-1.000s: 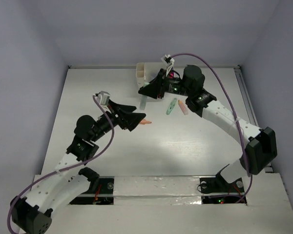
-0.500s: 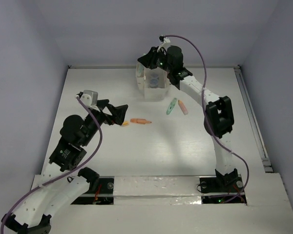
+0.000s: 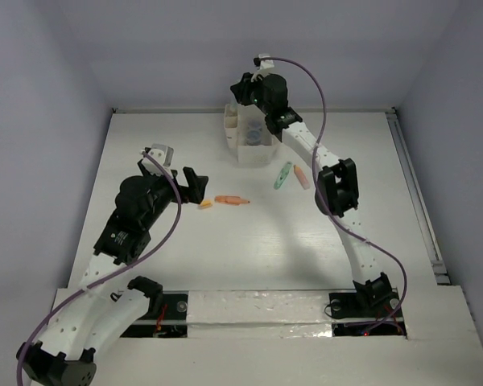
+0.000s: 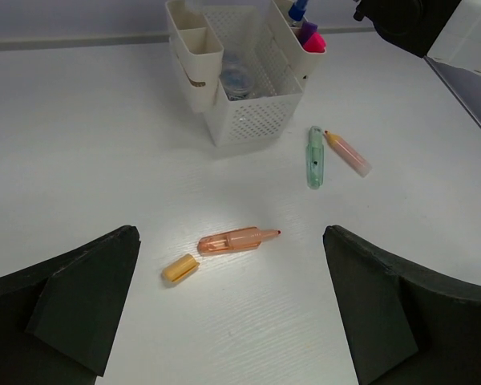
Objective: Sort the stationery into containers
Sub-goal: Place the pen in the storage box, then pick up the pen from the center of the board.
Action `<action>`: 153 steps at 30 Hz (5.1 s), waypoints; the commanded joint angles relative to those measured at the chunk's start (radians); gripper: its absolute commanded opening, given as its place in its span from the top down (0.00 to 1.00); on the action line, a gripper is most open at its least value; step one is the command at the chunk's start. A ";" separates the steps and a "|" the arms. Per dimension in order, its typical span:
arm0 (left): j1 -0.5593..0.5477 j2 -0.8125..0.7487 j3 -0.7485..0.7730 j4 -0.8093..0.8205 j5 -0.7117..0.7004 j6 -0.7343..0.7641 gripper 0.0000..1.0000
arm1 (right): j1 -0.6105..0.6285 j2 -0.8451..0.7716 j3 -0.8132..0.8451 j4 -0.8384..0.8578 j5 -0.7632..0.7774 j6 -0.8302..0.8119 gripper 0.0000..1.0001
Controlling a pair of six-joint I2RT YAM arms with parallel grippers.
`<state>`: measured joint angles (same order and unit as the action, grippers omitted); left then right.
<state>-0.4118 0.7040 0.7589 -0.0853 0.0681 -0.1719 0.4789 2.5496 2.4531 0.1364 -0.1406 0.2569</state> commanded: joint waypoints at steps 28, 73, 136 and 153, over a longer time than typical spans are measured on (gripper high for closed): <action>0.054 0.015 0.000 0.052 0.067 0.005 0.01 | 0.000 -0.460 -0.418 0.090 -0.077 -0.045 0.42; 0.054 -0.132 -0.015 0.025 0.085 -0.041 0.01 | 0.044 -0.799 -1.115 -0.371 0.091 -0.073 0.54; 0.073 0.038 -0.032 0.113 0.386 -0.100 0.06 | 0.278 -0.944 -1.208 0.179 -0.007 0.291 0.89; 0.073 0.126 -0.017 0.096 0.332 -0.081 0.45 | 0.383 -0.930 -1.184 0.279 0.012 0.312 0.89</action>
<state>-0.3447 0.8284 0.7322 -0.0277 0.3668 -0.2600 0.8421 1.6424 1.2377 0.3222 -0.1314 0.5571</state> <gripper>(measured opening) 0.560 0.338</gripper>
